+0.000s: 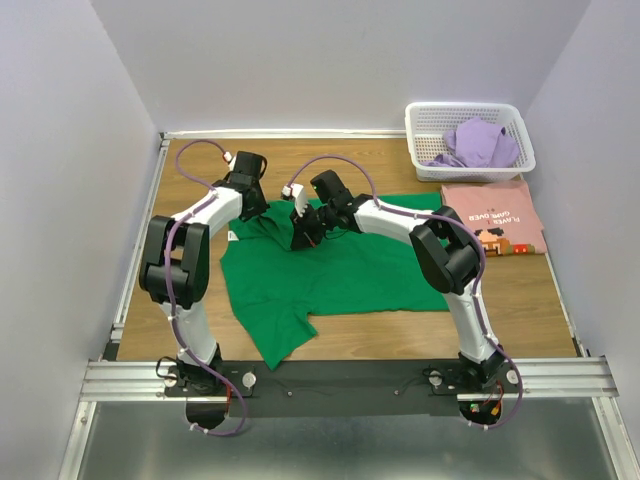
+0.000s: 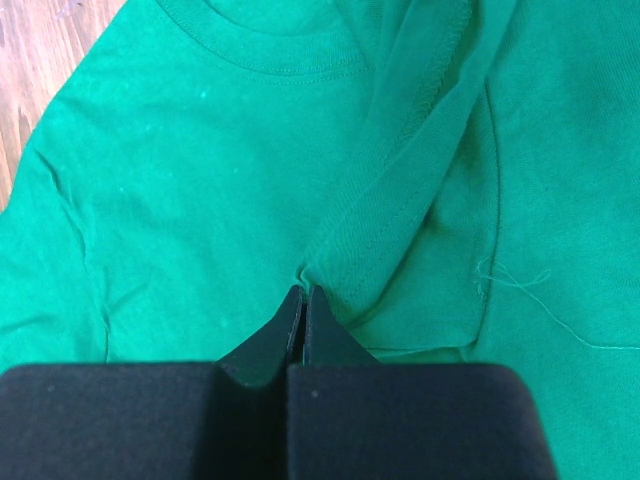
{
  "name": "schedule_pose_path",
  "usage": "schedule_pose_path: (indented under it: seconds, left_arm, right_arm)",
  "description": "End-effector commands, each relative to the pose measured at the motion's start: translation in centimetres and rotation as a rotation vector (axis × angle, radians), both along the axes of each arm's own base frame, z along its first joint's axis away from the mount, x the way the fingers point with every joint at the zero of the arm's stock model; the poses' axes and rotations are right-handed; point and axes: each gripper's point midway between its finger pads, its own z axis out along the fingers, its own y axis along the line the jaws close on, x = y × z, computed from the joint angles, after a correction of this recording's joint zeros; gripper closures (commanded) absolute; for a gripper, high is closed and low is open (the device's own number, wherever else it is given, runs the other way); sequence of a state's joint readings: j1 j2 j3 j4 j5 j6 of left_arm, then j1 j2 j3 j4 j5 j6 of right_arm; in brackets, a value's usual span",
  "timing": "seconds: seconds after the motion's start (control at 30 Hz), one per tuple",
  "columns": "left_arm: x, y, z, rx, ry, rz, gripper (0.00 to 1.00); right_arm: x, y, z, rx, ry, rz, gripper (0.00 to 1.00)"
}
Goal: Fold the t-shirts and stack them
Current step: Fold the tshirt
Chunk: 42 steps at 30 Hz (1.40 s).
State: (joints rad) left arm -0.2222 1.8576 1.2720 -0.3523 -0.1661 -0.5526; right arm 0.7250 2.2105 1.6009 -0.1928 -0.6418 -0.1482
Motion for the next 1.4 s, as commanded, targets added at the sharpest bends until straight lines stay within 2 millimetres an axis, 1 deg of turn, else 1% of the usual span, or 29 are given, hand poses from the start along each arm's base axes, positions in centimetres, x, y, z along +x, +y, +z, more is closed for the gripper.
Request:
schedule_pose_path:
  seconds: [0.0, 0.17, 0.23, 0.27, 0.3, 0.33, 0.37, 0.4, 0.43, 0.5, 0.53, 0.57, 0.6, 0.63, 0.67, 0.73, 0.77, 0.8, 0.83, 0.9, 0.93, 1.0, 1.03, 1.13, 1.23, 1.37]
  left_arm:
    - [0.6, 0.6, 2.9, 0.042, -0.061, 0.017, 0.82]
    - [0.5, 0.4, 3.2, 0.040, -0.064, 0.011, 0.88]
    - [0.2, 0.5, 3.1, 0.043, -0.055, 0.013, 0.91]
    - [0.0, 0.3, 3.4, 0.034, -0.058, 0.008, 0.92]
    - [-0.5, 0.4, 3.2, 0.031, -0.044, 0.010, 0.93]
    - [-0.8, 0.3, 3.3, 0.024, -0.044, 0.009, 0.95]
    - [-1.1, 0.3, 3.8, 0.019, -0.051, 0.011, 0.95]
    - [-1.5, 0.4, 3.8, 0.015, -0.047, 0.017, 0.96]
    - [-2.3, 0.5, 3.5, 0.013, -0.032, 0.019, 0.96]
    - [-3.2, 0.5, 4.3, -0.012, -0.040, 0.028, 0.96]
    - [-4.0, 0.5, 3.9, -0.019, -0.023, 0.033, 0.97]
    - [-4.6, 0.2, 4.6, -0.046, -0.035, 0.026, 0.96]
    - [-5.1, 0.1, 4.8, -0.061, -0.035, 0.028, 0.96]
    - [-6.2, -0.3, 4.9, -0.095, -0.030, 0.031, 0.96]
    - [-6.7, -0.2, 5.0, -0.101, -0.031, 0.038, 0.96]
    - [-8.1, -0.5, 4.9, -0.128, -0.014, 0.040, 0.96]
    - [-9.2, -0.5, 4.7, -0.142, -0.008, 0.049, 0.96]
    - [-10.3, -0.4, 3.9, -0.146, 0.016, 0.051, 0.96]
    - [-10.8, -0.5, 4.1, -0.164, 0.007, 0.062, 0.96]
    - [-11.8, -0.8, 3.5, -0.182, 0.026, 0.058, 0.96]
    - [-12.6, -0.8, 2.5, -0.183, 0.050, 0.061, 0.95]
    - [-13.3, -1.1, 1.7, -0.192, 0.071, 0.062, 0.94]
    - [-13.7, -1.0, 0.9, -0.190, 0.083, 0.068, 0.94]
    - [-14.4, -1.1, -0.3, -0.202, 0.103, 0.086, 0.93]
    - [-14.7, -0.8, -0.9, -0.193, 0.111, 0.102, 0.94]
    - [-14.5, -0.2, -0.8, -0.160, 0.106, 0.115, 0.93]
  right_arm:
    - [-0.4, 0.5, 0.9, 0.023, 0.007, 0.019, 0.98]
    - [-0.4, 0.6, 1.0, 0.024, 0.004, 0.019, 0.99]
    - [-0.4, 0.5, 1.1, 0.024, 0.004, 0.018, 0.98]
    - [-0.5, 0.4, 1.0, 0.021, 0.007, 0.016, 0.99]
    - [-0.5, 0.3, 1.2, 0.022, 0.001, 0.016, 0.98]
    - [-0.6, 0.2, 1.3, 0.021, 0.000, 0.015, 0.98]
    - [-0.6, 0.1, 1.4, 0.019, -0.002, 0.010, 0.99]
    - [-0.6, 0.1, 1.6, 0.020, -0.007, 0.009, 0.98]
    - [-0.8, -0.2, 1.9, 0.019, -0.011, 0.008, 0.98]
    - [-0.8, -0.4, 2.1, 0.015, -0.018, 0.001, 0.98]
    - [-0.9, -0.5, 2.2, 0.015, -0.018, 0.001, 0.99]
    - [-1.0, -0.7, 2.1, 0.009, -0.020, -0.002, 0.98]
    - [-1.1, -0.8, 2.0, 0.007, -0.019, -0.001, 0.99]
    - [-1.2, -0.9, 1.7, -0.001, -0.014, -0.003, 0.98]
    - [-1.1, -0.9, 1.7, -0.001, -0.014, -0.005, 0.98]
    - [-1.3, -1.0, 1.5, -0.003, -0.010, 0.000, 0.99]
    - [-1.3, -1.1, 1.3, -0.006, -0.010, 0.003, 0.99]
    - [-1.5, -1.1, 1.2, -0.004, -0.008, 0.008, 0.99]
    - [-1.5, -1.1, 1.2, -0.005, -0.005, 0.008, 0.99]
    - [-1.6, -1.2, 1.0, -0.007, -0.003, 0.013, 0.99]
    - [-1.6, -1.3, 0.9, -0.010, -0.004, 0.013, 0.99]
    - [-1.7, -1.4, 0.8, -0.016, -0.006, 0.013, 0.98]
    - [-1.8, -1.5, 0.9, -0.016, -0.007, 0.016, 0.99]
    - [-2.1, -1.8, 0.7, -0.023, -0.002, 0.020, 0.99]
    - [-2.3, -2.3, 0.5, -0.037, -0.003, 0.020, 0.98]
    - [-2.1, -2.9, 0.6, -0.047, -0.013, 0.012, 0.99]
